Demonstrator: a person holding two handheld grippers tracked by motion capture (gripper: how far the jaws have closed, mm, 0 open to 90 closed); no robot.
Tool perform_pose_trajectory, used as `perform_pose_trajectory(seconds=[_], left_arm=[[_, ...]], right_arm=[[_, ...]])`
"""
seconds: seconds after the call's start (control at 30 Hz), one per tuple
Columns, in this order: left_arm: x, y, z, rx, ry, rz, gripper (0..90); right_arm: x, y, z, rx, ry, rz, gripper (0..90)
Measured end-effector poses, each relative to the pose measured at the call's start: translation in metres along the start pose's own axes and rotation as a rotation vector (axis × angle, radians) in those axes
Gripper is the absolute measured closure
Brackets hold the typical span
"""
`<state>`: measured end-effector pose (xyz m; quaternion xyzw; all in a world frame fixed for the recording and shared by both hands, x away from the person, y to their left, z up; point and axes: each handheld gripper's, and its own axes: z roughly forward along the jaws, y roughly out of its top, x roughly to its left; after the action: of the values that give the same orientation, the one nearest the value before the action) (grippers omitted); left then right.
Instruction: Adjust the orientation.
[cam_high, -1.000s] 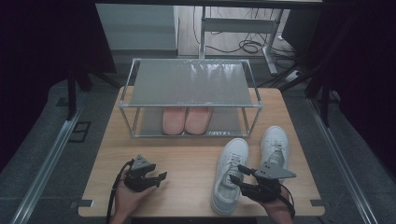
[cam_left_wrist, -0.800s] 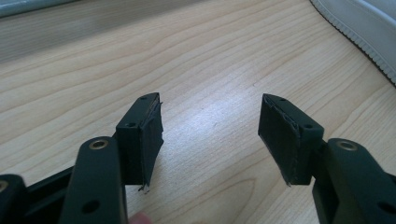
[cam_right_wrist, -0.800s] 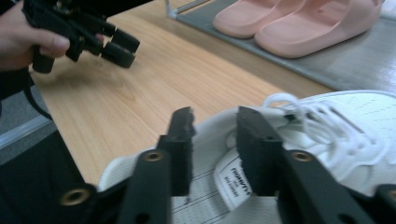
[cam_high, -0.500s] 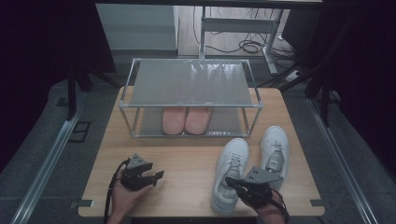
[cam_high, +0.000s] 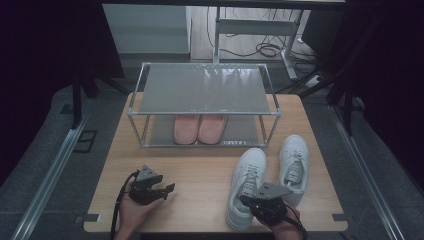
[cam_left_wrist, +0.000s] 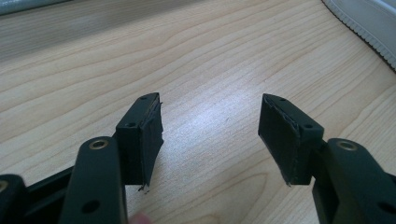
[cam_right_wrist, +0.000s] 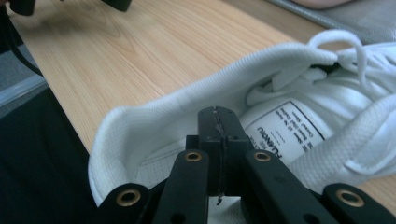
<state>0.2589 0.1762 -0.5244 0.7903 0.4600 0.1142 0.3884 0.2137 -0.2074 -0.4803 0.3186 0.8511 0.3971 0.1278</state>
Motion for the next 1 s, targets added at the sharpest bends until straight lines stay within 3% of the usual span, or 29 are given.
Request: perform_pose_trajectory(seconds=[0.1,0.43,0.6,0.87,1.0], left_arm=[[0.000,0.000,0.000,0.001,0.004,0.004,40.1],[0.000,-0.001,0.002,0.009,0.007,0.010,40.3],[0.001,-0.002,0.004,0.021,0.009,0.007,40.5],[0.002,-0.003,0.006,0.035,0.013,0.006,40.9],[0.001,-0.003,0.006,0.037,0.012,0.006,41.0]], right_arm=[[-0.001,-0.003,-0.001,0.014,-0.019,0.003,90.0],[-0.004,-0.007,-0.006,0.018,-0.020,0.007,90.0],[-0.014,-0.011,-0.012,0.032,-0.054,0.014,90.0],[-0.028,-0.016,-0.020,0.029,-0.058,0.043,90.0],[-0.029,-0.016,-0.021,0.024,-0.054,0.040,90.0]])
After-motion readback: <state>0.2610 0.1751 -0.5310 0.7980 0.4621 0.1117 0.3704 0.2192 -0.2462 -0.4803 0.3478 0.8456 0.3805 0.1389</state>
